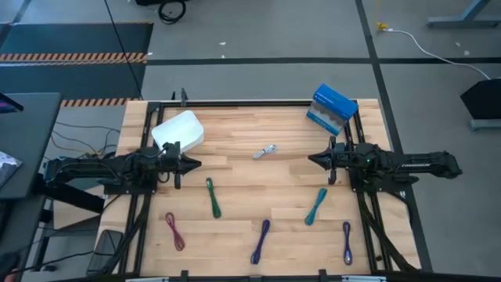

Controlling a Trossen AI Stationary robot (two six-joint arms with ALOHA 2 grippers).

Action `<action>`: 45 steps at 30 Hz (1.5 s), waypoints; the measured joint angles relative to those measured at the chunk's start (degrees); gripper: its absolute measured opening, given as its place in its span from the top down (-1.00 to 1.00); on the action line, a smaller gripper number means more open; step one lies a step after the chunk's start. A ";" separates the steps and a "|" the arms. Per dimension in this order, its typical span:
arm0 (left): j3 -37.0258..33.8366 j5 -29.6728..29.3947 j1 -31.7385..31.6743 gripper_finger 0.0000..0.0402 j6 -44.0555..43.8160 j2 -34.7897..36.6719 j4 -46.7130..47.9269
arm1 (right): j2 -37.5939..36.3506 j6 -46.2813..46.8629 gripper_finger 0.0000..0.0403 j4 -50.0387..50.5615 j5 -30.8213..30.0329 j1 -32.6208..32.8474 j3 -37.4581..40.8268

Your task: Pick and place USB-C Cables

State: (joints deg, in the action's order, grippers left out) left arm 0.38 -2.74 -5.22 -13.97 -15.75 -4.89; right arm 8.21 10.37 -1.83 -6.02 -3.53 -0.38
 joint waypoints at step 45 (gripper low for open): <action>0.00 -0.09 -0.04 0.82 5.59 0.02 -1.59 | 0.00 3.09 0.93 -13.39 -1.81 0.00 0.01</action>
State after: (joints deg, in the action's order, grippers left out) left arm 0.38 -2.83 -5.26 -8.38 -15.73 -6.48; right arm 8.21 13.46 -15.21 -7.84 -3.53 -0.37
